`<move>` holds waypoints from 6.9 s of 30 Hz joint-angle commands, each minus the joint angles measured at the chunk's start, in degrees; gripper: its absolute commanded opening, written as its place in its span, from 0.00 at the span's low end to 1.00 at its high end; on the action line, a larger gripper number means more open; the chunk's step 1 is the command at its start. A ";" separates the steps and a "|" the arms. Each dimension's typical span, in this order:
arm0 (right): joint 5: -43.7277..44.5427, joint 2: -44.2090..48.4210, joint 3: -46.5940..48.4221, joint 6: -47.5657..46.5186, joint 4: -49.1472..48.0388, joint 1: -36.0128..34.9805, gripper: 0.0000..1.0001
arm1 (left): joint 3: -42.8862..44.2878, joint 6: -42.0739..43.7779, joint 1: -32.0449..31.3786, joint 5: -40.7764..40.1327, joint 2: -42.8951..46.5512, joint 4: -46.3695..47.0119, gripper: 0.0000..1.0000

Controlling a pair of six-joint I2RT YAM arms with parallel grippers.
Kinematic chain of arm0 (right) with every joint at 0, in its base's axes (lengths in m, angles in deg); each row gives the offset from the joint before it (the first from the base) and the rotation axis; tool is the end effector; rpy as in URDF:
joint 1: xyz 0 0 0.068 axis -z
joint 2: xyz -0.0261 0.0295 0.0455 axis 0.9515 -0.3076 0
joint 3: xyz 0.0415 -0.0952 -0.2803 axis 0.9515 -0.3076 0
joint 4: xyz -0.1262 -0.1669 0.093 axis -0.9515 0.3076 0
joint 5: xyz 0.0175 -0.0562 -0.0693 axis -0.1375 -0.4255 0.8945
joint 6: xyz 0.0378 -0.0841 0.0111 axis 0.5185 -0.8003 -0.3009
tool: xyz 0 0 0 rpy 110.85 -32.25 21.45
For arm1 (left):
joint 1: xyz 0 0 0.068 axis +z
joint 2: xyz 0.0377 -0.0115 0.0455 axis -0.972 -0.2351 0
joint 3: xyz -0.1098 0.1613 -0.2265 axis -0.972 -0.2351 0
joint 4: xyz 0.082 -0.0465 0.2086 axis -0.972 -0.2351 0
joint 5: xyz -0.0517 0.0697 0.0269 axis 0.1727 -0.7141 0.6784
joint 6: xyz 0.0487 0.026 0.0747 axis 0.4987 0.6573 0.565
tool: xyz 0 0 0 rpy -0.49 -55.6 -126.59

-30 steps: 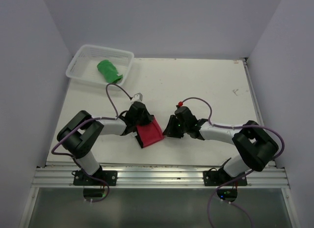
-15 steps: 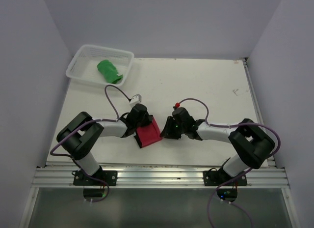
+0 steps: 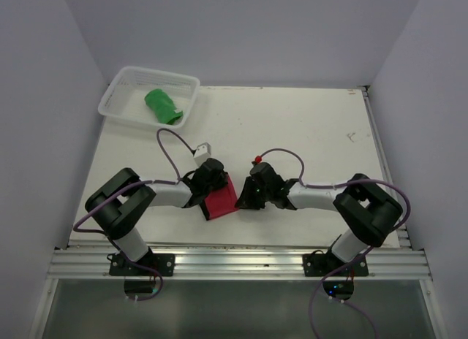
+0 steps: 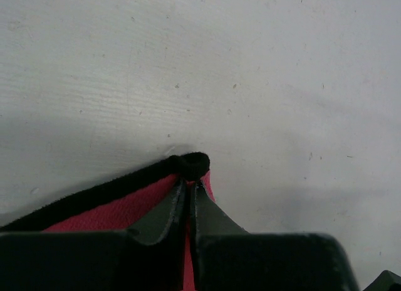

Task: Roll the towels
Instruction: Roll the towel

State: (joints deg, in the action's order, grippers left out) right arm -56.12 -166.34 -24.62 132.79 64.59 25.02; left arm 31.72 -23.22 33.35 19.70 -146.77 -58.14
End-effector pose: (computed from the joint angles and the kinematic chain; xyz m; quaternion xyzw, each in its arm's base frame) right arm 0.2013 0.2342 0.1571 0.0514 0.9331 0.3170 0.1620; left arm 0.2580 -0.2018 0.1573 -0.1853 0.8778 -0.2166 0.3850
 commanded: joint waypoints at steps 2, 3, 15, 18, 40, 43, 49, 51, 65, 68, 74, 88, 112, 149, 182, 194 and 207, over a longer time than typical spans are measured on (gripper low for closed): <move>1.30 -0.61 1.04 0.95 -0.14 -1.18 0.11 | -2.49 -0.07 -0.37 -2.82 -0.96 -8.55 0.00; 1.31 -0.43 0.86 1.03 -0.22 -1.18 0.09 | -2.32 0.10 -0.37 -2.82 -0.87 -8.64 0.00; 17.19 5.80 3.58 -11.33 8.90 -6.10 0.00 | 3.04 4.75 1.91 1.66 2.38 -12.59 0.07; 23.88 6.34 4.37 -14.42 11.11 -8.12 0.00 | 5.23 5.98 2.35 2.36 3.17 -15.23 0.12; 42.17 3.35 7.80 -23.57 15.68 -18.58 0.00 | 13.41 11.09 4.73 6.85 8.36 -23.49 0.35; 43.31 2.91 7.63 -23.93 15.42 -19.02 0.00 | 14.12 11.88 4.99 6.76 8.80 -24.72 0.36; 44.55 2.38 7.19 -24.28 14.63 -20.17 0.00 | 15.52 13.11 5.52 7.20 8.54 -25.95 0.38; 45.43 2.21 7.01 -24.36 14.54 -20.43 0.00 | 15.79 13.37 5.61 7.90 8.27 -25.96 0.39; 49.82 1.77 6.75 -25.59 14.28 -22.28 0.00 | 17.46 14.87 5.61 9.83 7.57 -27.18 0.43; 50.78 0.89 6.83 -26.29 14.10 -23.07 0.00 | 17.81 15.22 5.61 9.40 7.66 -27.89 0.43; 54.12 -0.17 7.36 -27.79 14.45 -25.26 0.00 | 17.99 15.57 5.69 10.71 7.22 -27.98 0.45; 59.66 -4.82 9.56 -30.87 15.77 -29.22 0.00 | 16.93 15.75 5.61 12.56 8.18 -28.42 0.46; 59.93 -7.64 10.61 -32.71 16.47 -30.80 0.00 | 13.94 15.48 4.81 18.54 11.26 -26.04 0.49; 60.20 -7.55 10.88 -25.68 17.98 -33.00 0.00 | 10.87 13.81 0.33 10.02 -0.34 -36.68 0.34; 10.89 19.88 -6.43 -15.32 -2.77 -6.90 0.52 | -2.58 14.60 0.25 5.53 16.44 -9.79 0.00; 5.97 9.33 -7.49 -13.56 -11.82 -4.61 0.46 | -4.16 14.78 -0.28 5.71 17.59 -6.88 0.00; 10.08 9.76 -8.54 -23.38 -10.95 -5.49 0.00 | -2.50 13.46 -0.28 4.04 14.43 -8.28 0.00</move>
State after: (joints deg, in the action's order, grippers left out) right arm -49.54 -157.47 -32.64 114.81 54.12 20.03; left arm 28.10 -9.52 33.20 26.76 -131.12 -68.33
